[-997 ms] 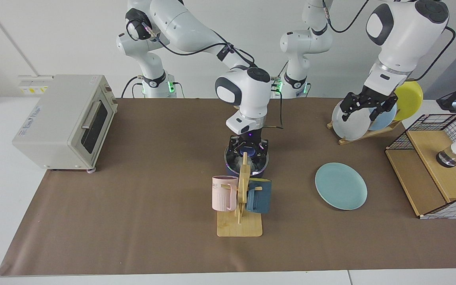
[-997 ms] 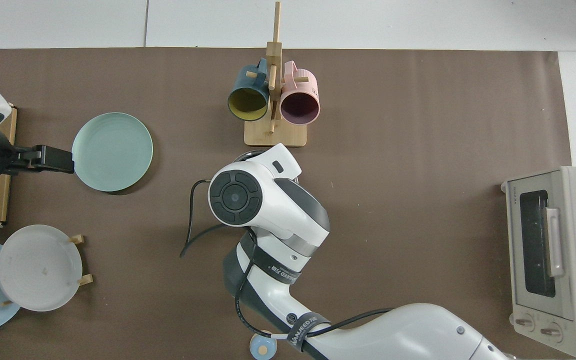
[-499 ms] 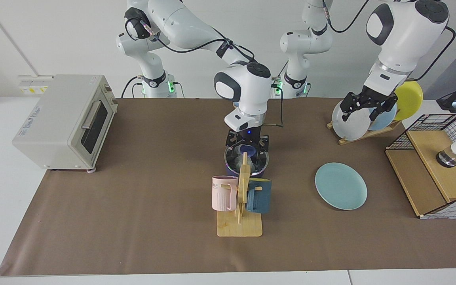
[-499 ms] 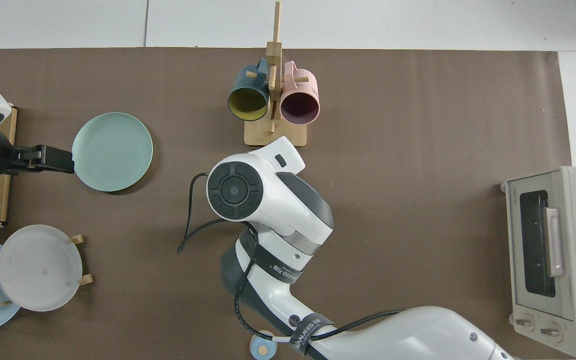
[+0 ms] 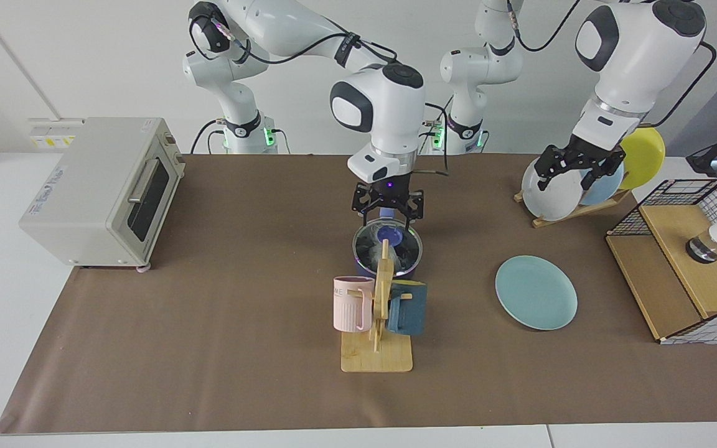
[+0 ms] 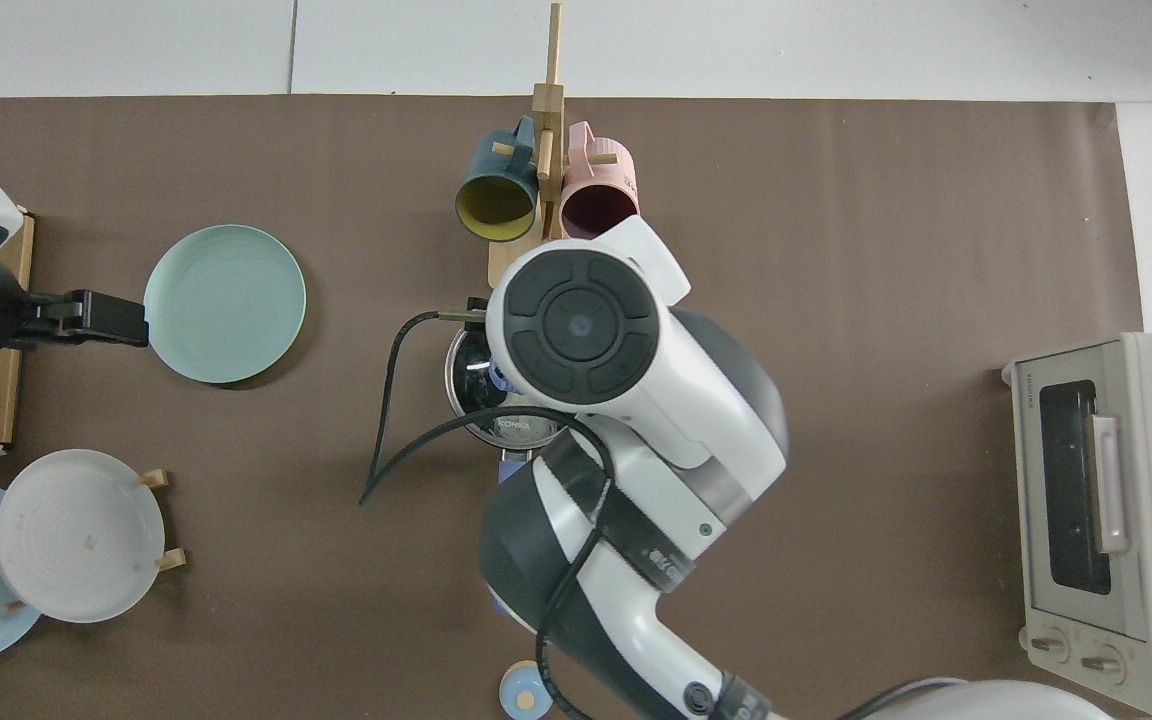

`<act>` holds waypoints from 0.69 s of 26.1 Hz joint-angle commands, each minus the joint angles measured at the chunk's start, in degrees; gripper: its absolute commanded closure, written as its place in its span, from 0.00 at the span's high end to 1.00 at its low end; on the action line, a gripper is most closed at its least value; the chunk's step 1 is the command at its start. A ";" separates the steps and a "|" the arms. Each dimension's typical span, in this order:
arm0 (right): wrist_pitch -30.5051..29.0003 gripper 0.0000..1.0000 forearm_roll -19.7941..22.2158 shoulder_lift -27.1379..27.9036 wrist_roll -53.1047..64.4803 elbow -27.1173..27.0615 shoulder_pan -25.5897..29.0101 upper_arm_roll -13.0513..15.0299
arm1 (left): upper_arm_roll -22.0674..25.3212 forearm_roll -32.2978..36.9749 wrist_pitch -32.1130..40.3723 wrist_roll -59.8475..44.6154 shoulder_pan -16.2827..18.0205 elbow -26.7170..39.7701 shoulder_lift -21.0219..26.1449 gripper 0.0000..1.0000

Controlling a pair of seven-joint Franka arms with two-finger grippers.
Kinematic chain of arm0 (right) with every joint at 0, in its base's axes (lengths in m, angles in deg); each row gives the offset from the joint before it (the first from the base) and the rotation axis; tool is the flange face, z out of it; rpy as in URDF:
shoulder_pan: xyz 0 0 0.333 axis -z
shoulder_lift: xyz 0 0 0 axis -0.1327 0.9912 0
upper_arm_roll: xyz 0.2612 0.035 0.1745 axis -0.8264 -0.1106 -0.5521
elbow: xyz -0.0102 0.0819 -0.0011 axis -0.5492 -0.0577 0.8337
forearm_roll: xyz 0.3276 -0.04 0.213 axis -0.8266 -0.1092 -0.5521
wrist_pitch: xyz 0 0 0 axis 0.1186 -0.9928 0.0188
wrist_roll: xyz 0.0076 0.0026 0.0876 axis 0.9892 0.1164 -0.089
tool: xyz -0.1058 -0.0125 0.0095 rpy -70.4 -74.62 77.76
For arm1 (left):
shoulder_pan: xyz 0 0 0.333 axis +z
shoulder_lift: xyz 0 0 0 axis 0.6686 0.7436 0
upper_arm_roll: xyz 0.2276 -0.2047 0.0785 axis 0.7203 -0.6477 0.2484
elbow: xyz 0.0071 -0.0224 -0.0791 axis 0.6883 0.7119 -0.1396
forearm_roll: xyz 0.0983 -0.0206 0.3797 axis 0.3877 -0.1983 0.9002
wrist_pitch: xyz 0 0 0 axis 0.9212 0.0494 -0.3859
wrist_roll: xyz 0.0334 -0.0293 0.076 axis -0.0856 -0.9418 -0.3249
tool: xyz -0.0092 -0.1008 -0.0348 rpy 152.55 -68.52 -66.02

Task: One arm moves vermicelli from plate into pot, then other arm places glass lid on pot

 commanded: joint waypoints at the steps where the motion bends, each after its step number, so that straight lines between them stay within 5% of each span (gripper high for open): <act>1: 3.21 1.00 -4.87 -4.22 9.77 2.18 4.20 1.32 | 0.10 0.60 -0.11 0.38 -0.31 0.66 -0.94 1.00; 12: 8.40 1.00 -12.25 -9.32 37.80 4.20 3.41 23.02 | 0.10 0.60 -0.11 0.29 -0.31 0.66 -0.94 1.00; 18: 10.50 1.00 -14.01 -12.40 48.80 5.88 4.03 30.58 | 0.10 0.60 -0.02 0.29 -0.31 0.58 -0.94 1.00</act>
